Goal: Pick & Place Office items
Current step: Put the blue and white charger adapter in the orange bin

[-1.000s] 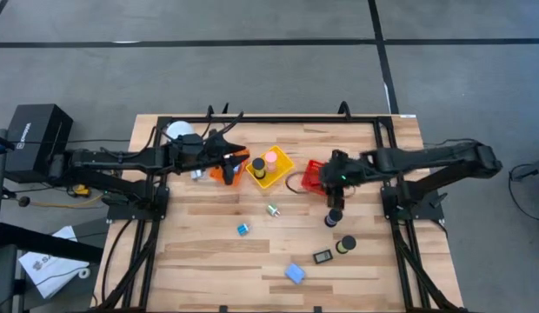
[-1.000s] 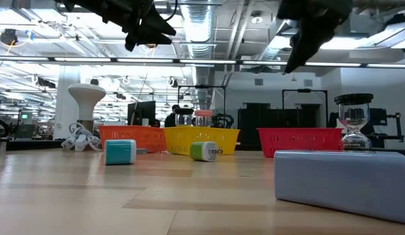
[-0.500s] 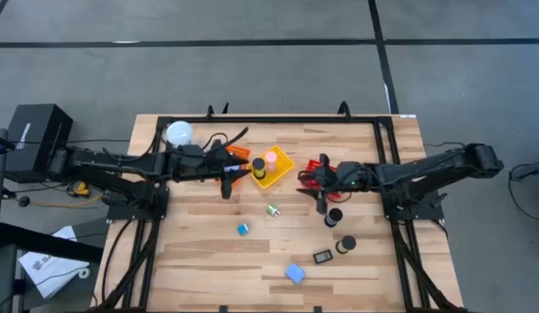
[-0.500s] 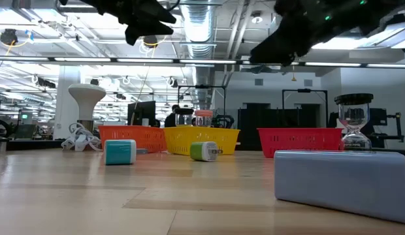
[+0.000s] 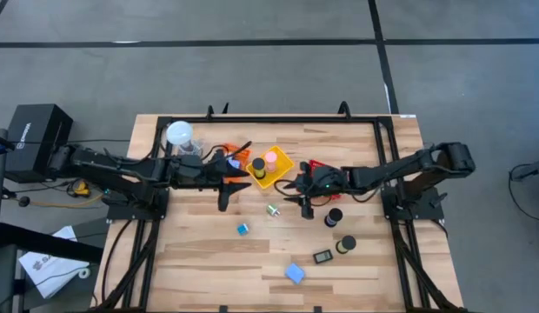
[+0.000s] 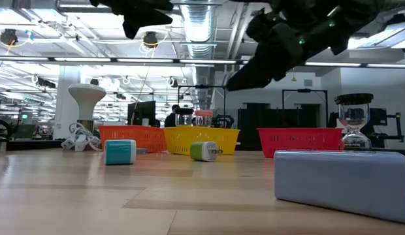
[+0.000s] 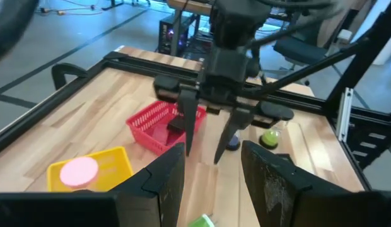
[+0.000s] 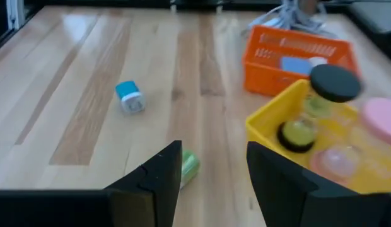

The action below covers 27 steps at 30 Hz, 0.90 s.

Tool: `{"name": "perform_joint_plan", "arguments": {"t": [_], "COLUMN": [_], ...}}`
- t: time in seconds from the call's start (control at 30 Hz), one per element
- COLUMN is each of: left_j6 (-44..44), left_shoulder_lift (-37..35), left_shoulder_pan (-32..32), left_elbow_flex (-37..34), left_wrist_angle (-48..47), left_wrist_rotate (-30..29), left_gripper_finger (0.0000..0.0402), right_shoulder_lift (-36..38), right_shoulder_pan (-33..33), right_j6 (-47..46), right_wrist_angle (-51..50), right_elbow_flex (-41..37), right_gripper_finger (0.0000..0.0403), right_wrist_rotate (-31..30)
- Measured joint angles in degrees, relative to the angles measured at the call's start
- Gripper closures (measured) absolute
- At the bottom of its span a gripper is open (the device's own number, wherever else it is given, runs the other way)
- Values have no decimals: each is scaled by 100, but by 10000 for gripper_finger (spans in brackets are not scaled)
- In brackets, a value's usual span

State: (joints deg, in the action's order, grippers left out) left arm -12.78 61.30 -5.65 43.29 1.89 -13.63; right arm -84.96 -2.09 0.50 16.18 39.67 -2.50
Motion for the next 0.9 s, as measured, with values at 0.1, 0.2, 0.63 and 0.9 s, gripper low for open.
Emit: {"name": "perform_joint_plan", "arguments": {"t": [0.1,0.2,0.63,0.9], "left_j6": [-12,-15,-1061,-2065], "left_shoulder_lift": [89,209,1131,1715], "left_shoulder_pan": [-74,-153,-719,-1424], "left_elbow_flex": [0,11,0,0], "left_wrist_angle": [2,64,86,94], "left_wrist_rotate": [0,-2,-95,-1194], "left_gripper_finger": [252,252,252,263], "right_shoulder_lift": [-275,-536,-852,-379], "right_shoulder_pan": [0,2,-1,159], "right_j6": [23,221,881,1015], "right_wrist_angle": [-35,-31,-574,-1037], "right_elbow_flex": [152,303,735,735], "right_gripper_finger": [233,233,233,233], "right_wrist_rotate": [128,144,1029,1025]}}
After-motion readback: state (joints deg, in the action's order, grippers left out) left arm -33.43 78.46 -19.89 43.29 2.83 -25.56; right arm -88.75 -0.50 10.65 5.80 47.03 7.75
